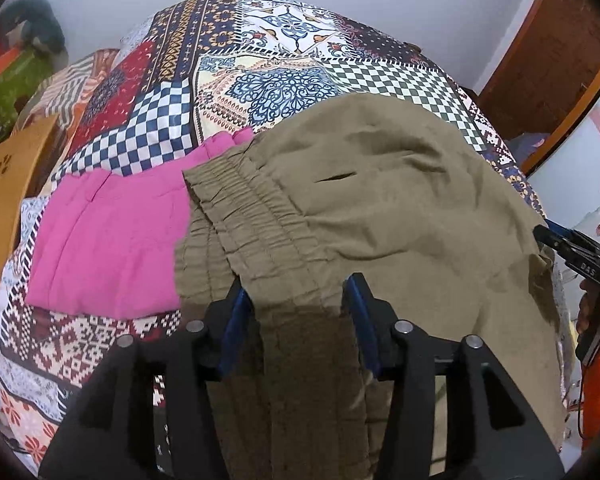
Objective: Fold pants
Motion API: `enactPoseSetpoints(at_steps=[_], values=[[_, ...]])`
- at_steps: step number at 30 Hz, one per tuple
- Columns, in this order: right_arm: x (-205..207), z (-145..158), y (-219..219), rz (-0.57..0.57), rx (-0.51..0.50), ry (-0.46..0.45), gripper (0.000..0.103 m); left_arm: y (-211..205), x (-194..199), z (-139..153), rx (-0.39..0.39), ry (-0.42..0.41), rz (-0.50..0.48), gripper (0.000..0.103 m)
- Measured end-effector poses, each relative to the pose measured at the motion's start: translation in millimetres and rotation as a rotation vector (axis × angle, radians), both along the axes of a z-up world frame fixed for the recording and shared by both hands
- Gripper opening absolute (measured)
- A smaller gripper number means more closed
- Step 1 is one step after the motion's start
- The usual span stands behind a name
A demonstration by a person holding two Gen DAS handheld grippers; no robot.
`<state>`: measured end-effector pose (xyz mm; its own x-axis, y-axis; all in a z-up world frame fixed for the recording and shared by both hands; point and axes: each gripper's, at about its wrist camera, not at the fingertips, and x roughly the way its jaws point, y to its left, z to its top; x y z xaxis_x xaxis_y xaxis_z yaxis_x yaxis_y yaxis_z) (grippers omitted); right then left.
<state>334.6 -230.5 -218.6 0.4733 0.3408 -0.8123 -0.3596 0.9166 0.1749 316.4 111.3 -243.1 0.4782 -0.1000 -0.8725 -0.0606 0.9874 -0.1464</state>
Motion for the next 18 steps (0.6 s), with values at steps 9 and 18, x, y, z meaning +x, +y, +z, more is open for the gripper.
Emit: enactPoseSetpoints(at_steps=[9,18], values=[[3,-10,5,0.035,0.014,0.018,0.014,-7,5,1,0.08,-0.043,-0.019,0.038],[-1,-15,7,0.048,-0.064,-0.001,0.012,2,8,-6,0.086,-0.043,-0.009,0.029]])
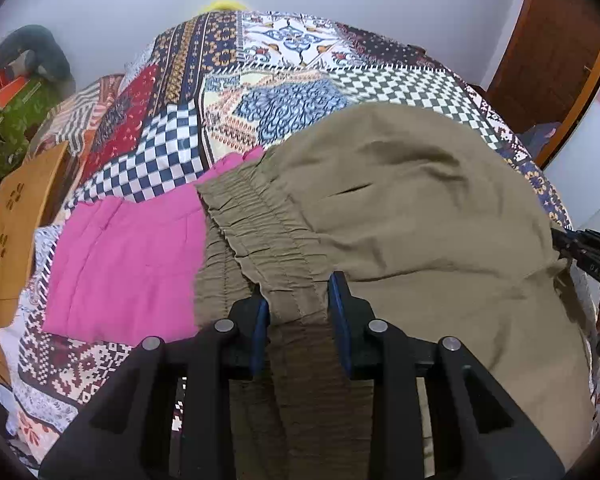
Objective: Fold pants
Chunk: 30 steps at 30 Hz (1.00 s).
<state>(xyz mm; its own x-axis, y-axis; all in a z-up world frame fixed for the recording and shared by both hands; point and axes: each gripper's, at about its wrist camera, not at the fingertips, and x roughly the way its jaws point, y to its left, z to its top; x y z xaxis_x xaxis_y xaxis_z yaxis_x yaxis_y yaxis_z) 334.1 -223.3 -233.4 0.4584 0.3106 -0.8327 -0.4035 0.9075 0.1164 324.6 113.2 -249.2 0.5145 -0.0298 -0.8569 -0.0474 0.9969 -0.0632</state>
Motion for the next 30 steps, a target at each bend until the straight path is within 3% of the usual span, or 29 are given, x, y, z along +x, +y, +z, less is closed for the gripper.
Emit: enactPoseSetpoints(at_steps=[5,10,12,14,17,24,30], values=[[-3,3,0,-0.003,-0.008,0.022,0.013,4,-4,8,-0.049,-0.002,0.0,0.03],[-6,25,-5,-0.005,-0.012,-0.001,0.019,17,-10,34,-0.032,-0.054,0.036,0.035],[-4,35,-6,-0.006,-0.002,-0.027,0.031,24,-9,43,-0.024,-0.076,0.055,0.047],[-1,48,-7,-0.013,0.014,-0.064,0.042,32,-5,51,-0.005,-0.098,0.069,0.052],[9,59,-3,-0.011,0.035,-0.088,0.043,39,5,55,0.015,-0.095,0.072,0.053],[46,62,23,0.016,0.04,-0.105,0.044,57,36,41,-0.003,-0.052,0.087,0.059],[88,40,36,0.024,0.028,-0.051,0.045,64,61,11,-0.014,0.009,0.075,0.064]])
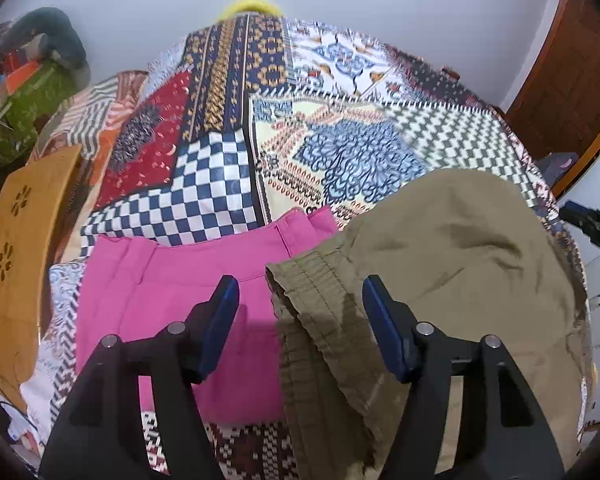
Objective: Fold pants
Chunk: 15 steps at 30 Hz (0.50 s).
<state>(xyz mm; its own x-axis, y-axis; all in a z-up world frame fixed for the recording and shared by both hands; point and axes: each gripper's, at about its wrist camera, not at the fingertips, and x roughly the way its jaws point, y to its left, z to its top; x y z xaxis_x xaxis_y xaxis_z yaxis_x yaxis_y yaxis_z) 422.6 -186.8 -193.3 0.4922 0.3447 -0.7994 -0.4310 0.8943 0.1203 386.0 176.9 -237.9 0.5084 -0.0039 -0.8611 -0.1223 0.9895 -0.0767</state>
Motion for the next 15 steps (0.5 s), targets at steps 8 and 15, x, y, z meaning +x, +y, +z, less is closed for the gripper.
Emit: enactPoseSetpoints(at_steps=[8,15], values=[[48,-30,13,0.028,-0.019,0.081,0.045,1,20,-35,0.002,0.051,-0.021,0.071],[71,-57,32,0.068,-0.033,0.151,0.048,4,37,-48,-0.094,0.07,-0.006,0.072]])
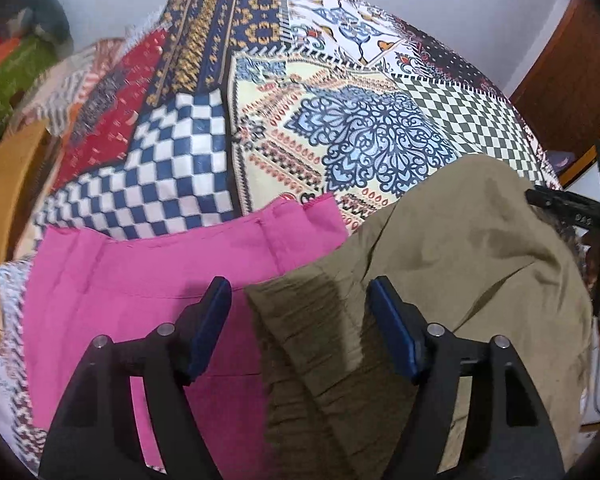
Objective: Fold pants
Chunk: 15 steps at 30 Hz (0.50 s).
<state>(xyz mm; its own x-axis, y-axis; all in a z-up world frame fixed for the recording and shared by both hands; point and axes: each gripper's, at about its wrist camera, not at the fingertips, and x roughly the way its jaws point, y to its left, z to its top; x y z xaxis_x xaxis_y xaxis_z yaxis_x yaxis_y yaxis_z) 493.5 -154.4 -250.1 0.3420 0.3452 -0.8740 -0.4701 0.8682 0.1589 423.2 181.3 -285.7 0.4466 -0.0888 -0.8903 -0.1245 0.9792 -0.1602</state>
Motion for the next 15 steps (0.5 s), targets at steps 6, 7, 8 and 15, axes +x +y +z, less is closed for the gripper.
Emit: enactPoseSetpoints(at_steps=[6,7,8,15], values=[[4,-5,6,0.014,0.066,0.021,0.048,-13,5,-5,0.042,-0.002,-0.028,0.067],[2,-5,9,0.026,0.054,0.015,0.046,-13,4,-4,0.048,-0.006,-0.033,0.066],[-1,-4,12,0.042,0.04,0.0,0.041,-14,4,-3,0.059,-0.01,-0.038,0.063],[-4,6,6,0.016,-0.009,-0.083,0.008,-23,2,15,0.18,-0.054,-0.06,0.052]])
